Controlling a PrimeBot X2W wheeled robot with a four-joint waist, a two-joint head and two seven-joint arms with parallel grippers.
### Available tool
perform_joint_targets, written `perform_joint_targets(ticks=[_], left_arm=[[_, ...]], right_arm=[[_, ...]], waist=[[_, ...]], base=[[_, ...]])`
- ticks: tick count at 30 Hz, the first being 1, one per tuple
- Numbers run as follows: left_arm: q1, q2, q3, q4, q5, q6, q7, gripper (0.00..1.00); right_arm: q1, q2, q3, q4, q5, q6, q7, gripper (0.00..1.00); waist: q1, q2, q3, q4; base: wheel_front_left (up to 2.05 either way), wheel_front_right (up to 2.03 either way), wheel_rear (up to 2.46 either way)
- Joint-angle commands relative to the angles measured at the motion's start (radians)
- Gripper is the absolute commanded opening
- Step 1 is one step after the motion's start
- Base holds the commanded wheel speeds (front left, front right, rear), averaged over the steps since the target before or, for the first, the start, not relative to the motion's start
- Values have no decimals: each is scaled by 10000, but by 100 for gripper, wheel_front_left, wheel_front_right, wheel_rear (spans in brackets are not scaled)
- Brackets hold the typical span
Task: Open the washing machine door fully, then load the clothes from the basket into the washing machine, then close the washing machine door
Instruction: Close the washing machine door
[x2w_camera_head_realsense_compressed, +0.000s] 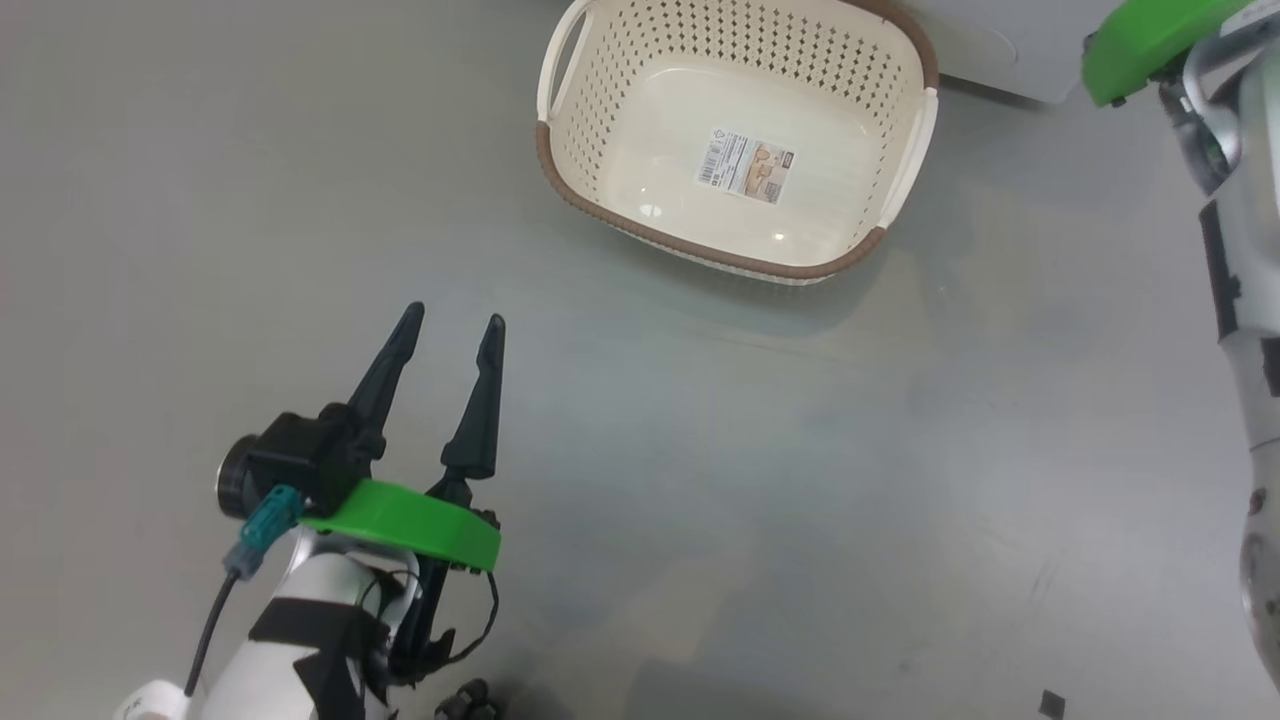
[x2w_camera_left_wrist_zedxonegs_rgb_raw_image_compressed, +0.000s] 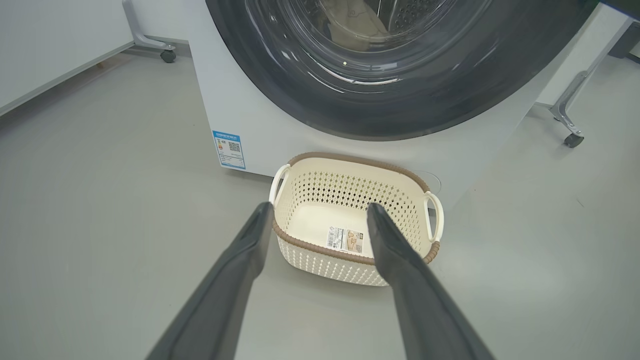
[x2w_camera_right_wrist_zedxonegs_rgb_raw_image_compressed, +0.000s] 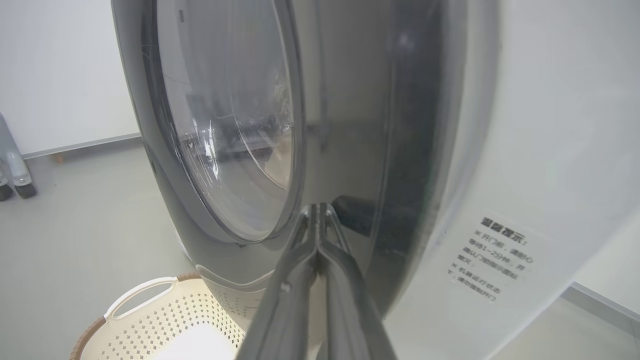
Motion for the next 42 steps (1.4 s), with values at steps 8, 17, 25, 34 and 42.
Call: perform_joint_targets(ticks=[8, 17, 25, 34, 42], left_arm=[[-360, 77, 174, -307, -145, 6, -109, 100], [-390, -64, 57, -221, -158, 6, -109, 100], [-290, -83, 202, -207, -199, 6, -109, 100], [-186, -33, 263, -154, -152, 6, -109, 100], [165, 42, 687, -341, -450, 6, -109, 100]], right_arm=[[-1338, -166, -577, 208, -720, -36, -53, 0], [-1626, 96, -1886, 284, -1073, -36, -53, 0], [-1481, 299, -2094, 313, -1250, -36, -53, 0], [-931, 358, -1759, 340, -1031, -36, -53, 0], [811, 190, -1001, -388, -256, -36, -53, 0]], waist=[[-1, 0, 426, 296], [-1, 0, 405, 477], [-1, 0, 247, 428], [-1, 0, -285, 153], [-1, 0, -1290, -302]], base=[[0, 0, 0], [0, 0, 0], [0, 0, 0], [0, 0, 0], [0, 0, 0]])
